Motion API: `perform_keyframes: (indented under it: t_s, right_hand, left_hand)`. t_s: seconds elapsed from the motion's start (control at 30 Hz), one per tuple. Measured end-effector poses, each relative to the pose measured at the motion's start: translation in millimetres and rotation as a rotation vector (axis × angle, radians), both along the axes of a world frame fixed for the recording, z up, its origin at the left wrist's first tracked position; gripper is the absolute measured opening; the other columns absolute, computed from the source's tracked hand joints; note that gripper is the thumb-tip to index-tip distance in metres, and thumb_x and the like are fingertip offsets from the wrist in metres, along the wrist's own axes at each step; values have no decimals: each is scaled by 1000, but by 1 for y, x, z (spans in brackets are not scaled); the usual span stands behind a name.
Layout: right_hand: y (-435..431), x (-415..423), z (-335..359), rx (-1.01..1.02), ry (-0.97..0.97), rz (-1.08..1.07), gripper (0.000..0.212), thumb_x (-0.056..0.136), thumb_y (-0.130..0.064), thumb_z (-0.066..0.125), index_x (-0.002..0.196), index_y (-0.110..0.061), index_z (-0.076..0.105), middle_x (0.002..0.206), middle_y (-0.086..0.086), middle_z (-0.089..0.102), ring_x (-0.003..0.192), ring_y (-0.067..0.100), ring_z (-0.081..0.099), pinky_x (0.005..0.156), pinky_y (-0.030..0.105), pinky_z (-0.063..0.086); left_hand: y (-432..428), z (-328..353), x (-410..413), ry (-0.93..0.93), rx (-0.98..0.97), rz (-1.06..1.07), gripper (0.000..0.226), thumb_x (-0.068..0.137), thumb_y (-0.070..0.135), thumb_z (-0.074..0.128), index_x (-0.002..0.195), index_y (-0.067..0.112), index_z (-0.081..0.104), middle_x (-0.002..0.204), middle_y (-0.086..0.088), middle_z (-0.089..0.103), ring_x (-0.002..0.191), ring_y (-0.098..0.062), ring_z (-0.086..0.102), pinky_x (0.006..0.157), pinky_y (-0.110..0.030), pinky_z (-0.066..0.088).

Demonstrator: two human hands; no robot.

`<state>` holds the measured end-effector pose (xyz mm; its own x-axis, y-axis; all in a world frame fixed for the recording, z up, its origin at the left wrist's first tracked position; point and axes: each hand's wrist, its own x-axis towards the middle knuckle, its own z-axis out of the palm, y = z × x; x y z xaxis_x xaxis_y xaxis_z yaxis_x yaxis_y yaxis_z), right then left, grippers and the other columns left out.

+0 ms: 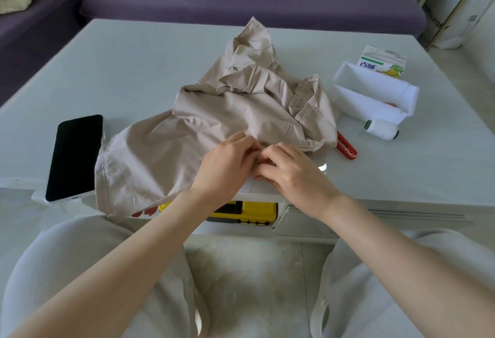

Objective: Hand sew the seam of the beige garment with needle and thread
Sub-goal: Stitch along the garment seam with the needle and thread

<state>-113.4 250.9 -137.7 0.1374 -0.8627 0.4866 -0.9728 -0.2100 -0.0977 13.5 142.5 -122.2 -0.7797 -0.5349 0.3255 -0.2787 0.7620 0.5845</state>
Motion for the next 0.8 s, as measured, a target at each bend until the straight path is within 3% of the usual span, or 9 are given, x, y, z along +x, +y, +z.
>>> perform_keyframes:
  t_s: [0.17, 0.3, 0.47, 0.6, 0.8]
  right_hand:
    - [6, 3, -3, 28, -1, 93, 6, 83, -1, 68, 83, -8, 68, 81, 4, 59, 80, 18, 46, 75, 23, 39]
    - [13, 9, -7, 88, -21, 151, 14, 91, -6, 53, 88, -6, 67, 82, 4, 62, 76, 18, 51, 70, 23, 43]
    - [19, 7, -6, 125, -74, 117, 12, 92, -7, 54, 91, -5, 65, 84, 4, 62, 76, 17, 54, 67, 23, 45]
    - [22, 8, -3, 148, -205, 84, 21, 93, -15, 47, 92, -4, 65, 85, 3, 63, 79, 13, 57, 68, 23, 48]
    - [21, 6, 5, 56, -529, -41, 17, 92, -18, 54, 99, -7, 65, 94, -2, 66, 87, 6, 61, 76, 26, 52]
  left_hand:
    - [-4, 1, -4, 19, 54, 53, 9, 92, 21, 57, 88, 18, 65, 89, 10, 58, 71, -11, 51, 62, -33, 47]
    - [-5, 0, -6, 16, 52, 71, 9, 92, 21, 58, 88, 16, 64, 87, 9, 57, 69, -11, 49, 61, -33, 47]
    - [-3, -1, -8, 4, 58, 37, 8, 91, 19, 58, 86, 17, 64, 86, 8, 57, 66, -8, 48, 60, -33, 47]
    - [-1, -1, -8, -10, 95, 10, 11, 88, 8, 55, 93, 16, 63, 92, 7, 55, 72, -8, 52, 67, -38, 50]
    - [4, -2, -4, 46, 91, -114, 18, 82, -4, 63, 94, 8, 65, 91, 1, 53, 79, 0, 50, 72, -11, 41]
